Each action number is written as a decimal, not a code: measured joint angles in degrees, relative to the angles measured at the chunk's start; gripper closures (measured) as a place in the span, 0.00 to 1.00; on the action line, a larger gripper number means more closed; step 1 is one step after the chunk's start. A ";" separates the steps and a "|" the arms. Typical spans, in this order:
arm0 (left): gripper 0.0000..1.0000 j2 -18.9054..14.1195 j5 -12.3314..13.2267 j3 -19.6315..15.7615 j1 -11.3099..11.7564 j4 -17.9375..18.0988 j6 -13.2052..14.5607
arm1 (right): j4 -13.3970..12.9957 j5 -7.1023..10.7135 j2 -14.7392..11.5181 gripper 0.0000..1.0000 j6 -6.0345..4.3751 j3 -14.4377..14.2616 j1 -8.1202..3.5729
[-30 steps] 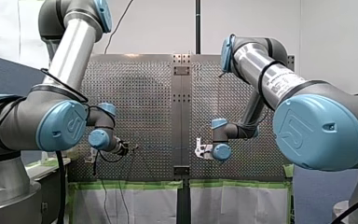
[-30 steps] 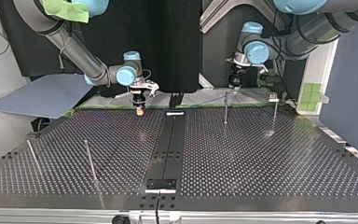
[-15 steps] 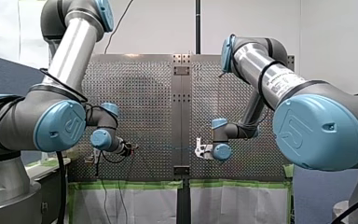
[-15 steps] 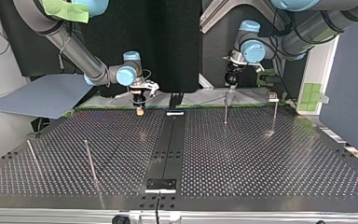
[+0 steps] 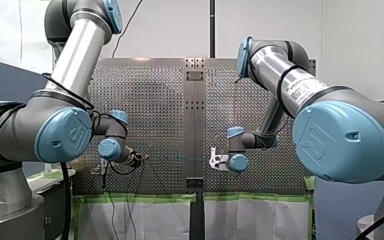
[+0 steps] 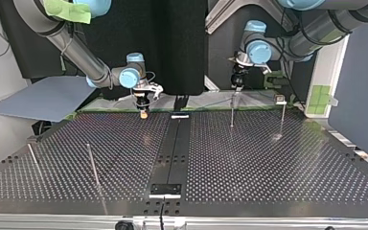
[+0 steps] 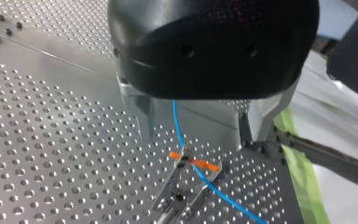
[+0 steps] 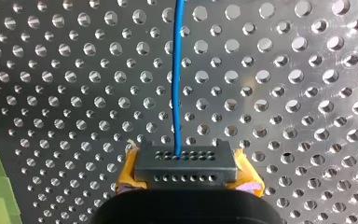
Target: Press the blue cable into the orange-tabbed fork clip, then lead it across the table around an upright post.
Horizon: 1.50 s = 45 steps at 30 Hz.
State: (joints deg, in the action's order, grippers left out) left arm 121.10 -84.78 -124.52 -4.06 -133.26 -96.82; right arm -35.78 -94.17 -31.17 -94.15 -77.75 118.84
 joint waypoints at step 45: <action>0.00 6.61 -7.31 9.14 -9.22 4.58 -12.27 | 0.08 0.47 0.00 1.00 0.01 0.00 -0.21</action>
State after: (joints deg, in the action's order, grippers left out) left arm 127.70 -92.09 -115.38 -13.28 -128.68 -109.09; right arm -35.70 -93.70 -31.17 -94.14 -77.75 118.63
